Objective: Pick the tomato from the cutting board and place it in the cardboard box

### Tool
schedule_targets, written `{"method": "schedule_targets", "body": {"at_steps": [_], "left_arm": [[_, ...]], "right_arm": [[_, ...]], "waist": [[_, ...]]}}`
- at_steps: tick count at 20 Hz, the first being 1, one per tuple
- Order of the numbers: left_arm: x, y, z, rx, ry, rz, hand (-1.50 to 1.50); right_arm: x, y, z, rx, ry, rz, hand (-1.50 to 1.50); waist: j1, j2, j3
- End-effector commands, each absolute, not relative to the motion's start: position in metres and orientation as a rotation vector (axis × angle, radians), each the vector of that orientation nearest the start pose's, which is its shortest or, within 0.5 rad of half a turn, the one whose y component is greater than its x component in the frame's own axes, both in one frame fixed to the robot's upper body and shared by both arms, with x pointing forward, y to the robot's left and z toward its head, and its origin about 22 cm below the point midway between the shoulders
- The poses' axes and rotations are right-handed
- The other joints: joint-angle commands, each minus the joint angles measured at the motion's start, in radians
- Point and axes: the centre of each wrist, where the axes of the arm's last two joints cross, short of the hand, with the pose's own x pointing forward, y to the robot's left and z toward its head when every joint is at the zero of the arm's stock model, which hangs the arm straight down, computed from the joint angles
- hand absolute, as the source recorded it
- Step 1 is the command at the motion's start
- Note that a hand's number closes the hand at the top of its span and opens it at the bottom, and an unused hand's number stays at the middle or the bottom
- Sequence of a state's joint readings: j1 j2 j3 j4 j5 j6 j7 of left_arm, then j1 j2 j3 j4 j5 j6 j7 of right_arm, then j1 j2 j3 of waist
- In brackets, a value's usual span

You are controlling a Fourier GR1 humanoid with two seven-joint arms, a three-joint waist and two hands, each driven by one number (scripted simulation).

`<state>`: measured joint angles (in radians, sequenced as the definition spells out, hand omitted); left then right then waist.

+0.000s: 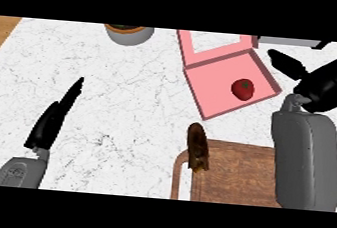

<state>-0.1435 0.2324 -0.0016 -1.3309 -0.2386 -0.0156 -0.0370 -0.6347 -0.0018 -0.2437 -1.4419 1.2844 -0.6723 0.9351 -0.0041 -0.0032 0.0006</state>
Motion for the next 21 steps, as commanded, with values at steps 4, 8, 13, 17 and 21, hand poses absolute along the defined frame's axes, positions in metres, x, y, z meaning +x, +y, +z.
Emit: {"method": "schedule_targets", "body": {"at_steps": [4,8,13,17,21], "left_arm": [[0.266,0.277,-0.017,0.327,-1.455,-0.417,0.00],[0.260,0.267,-0.007,0.314,-1.470,-0.402,0.00],[0.274,0.283,0.003,0.323,-1.461,-0.429,0.00],[0.264,0.302,0.018,0.341,-1.463,-0.419,0.00],[0.278,0.293,-0.016,0.333,-1.466,-0.409,0.00]], "right_arm": [[0.294,-0.232,0.113,-1.354,-1.424,-0.690,-1.50],[0.256,-0.248,0.093,-1.416,-1.403,-0.742,-1.50],[0.221,-0.251,0.091,-1.434,-1.429,-0.757,-1.50],[0.189,-0.266,0.069,-1.463,-1.387,-0.722,-1.50],[0.187,-0.277,0.080,-1.443,-1.383,-0.672,-1.50]], "waist": [[-0.007,-0.002,0.000],[0.001,-0.001,0.000],[0.000,0.001,-0.001],[0.001,0.001,0.000],[0.000,0.003,-0.001]]}}
